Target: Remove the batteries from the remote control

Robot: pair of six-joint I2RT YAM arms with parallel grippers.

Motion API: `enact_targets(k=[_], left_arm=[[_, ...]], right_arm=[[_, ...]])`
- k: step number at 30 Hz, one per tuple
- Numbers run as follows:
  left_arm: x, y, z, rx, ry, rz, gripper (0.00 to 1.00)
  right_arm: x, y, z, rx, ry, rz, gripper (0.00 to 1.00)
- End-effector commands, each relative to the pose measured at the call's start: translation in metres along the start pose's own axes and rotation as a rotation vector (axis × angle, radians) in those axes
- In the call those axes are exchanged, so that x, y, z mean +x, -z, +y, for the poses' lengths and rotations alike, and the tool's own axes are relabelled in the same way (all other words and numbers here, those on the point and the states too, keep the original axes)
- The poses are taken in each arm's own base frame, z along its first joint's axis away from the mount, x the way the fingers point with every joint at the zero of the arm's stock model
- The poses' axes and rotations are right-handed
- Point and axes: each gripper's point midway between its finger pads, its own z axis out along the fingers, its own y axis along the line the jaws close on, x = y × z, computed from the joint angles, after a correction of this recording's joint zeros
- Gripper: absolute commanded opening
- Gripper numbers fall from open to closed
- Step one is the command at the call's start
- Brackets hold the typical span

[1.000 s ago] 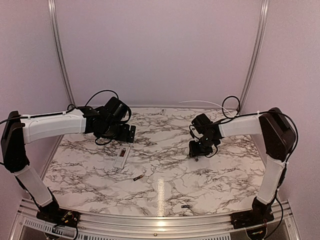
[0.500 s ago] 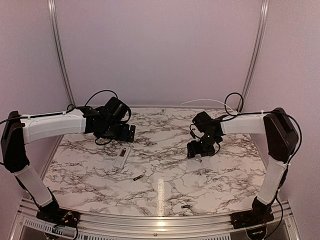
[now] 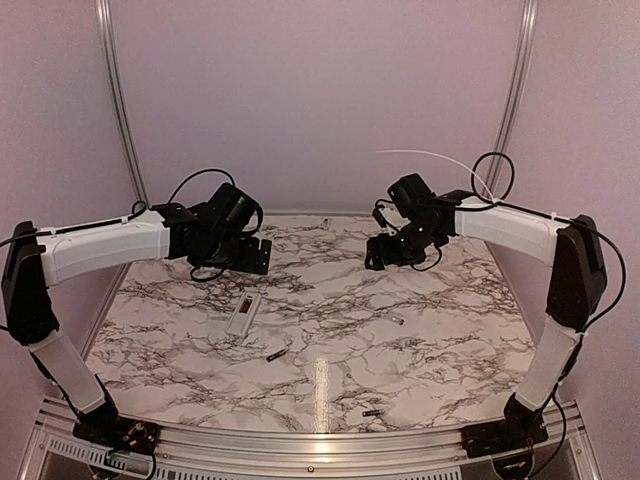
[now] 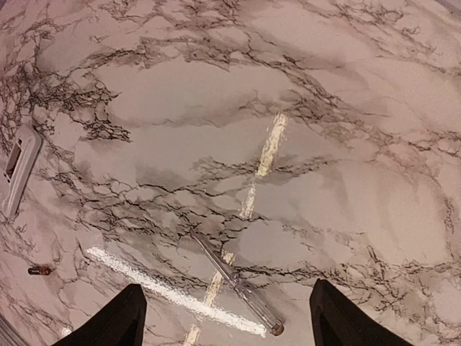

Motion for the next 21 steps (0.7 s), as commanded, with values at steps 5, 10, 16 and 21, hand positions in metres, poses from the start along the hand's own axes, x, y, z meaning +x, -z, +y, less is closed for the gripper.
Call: enact_targets(k=[5,10,16,21], left_arm=[[-0.082,0.072,0.024,-0.096,-0.065,-0.233,0.99],[-0.117,0.109,0.064,-0.215,-0.083,-0.342,0.99],[-0.13,0.134,0.138,-0.336,-0.009,-0.43,0.99],[-0.122,0.166,0.176,-0.358,-0.004,-0.641,0.99]], right_arm=[[-0.097,0.112,0.007,0.07,0.12,-0.332,0.98],[-0.134,0.175,-0.004,0.125,0.114,-0.514,0.98],[-0.136,0.22,-0.063,0.22,0.047,-0.678,0.98],[-0.104,0.245,-0.108,0.313,-0.028,-0.806,0.98]])
